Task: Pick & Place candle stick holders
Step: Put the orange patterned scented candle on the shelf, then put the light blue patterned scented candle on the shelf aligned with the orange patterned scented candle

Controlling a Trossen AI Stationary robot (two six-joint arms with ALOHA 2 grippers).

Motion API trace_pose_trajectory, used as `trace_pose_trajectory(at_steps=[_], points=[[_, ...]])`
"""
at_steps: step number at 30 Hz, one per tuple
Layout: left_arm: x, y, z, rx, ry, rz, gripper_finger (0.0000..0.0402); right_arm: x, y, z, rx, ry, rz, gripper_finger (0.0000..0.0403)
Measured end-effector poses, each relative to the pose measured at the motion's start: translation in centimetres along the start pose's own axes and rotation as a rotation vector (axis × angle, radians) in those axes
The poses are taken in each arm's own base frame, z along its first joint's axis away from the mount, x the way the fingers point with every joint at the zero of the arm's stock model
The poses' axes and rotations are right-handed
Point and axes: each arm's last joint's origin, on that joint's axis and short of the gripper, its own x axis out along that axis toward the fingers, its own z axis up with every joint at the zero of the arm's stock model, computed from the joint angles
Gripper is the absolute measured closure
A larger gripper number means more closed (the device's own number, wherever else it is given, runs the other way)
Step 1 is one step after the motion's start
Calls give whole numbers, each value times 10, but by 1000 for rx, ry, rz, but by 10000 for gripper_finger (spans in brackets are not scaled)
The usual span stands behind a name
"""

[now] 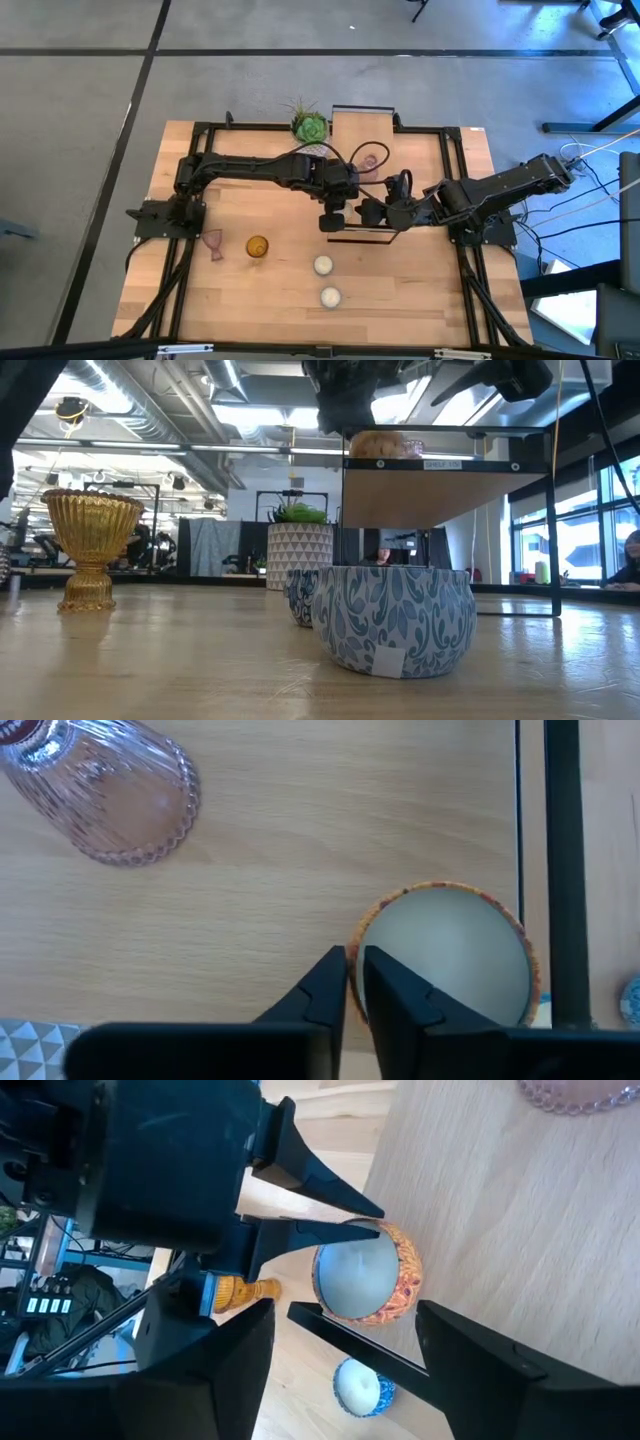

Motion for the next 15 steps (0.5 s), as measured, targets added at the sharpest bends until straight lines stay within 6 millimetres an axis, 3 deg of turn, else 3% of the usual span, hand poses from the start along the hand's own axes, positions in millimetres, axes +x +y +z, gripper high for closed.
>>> trace_pose_trajectory(at_steps=[7,15], points=[[-5,0,1,-1,-20,17,326,0,0,0,0,3,0,156],[-51,4,10,-12,-189,28,322,0,0,-1,-5,5,1,156]])
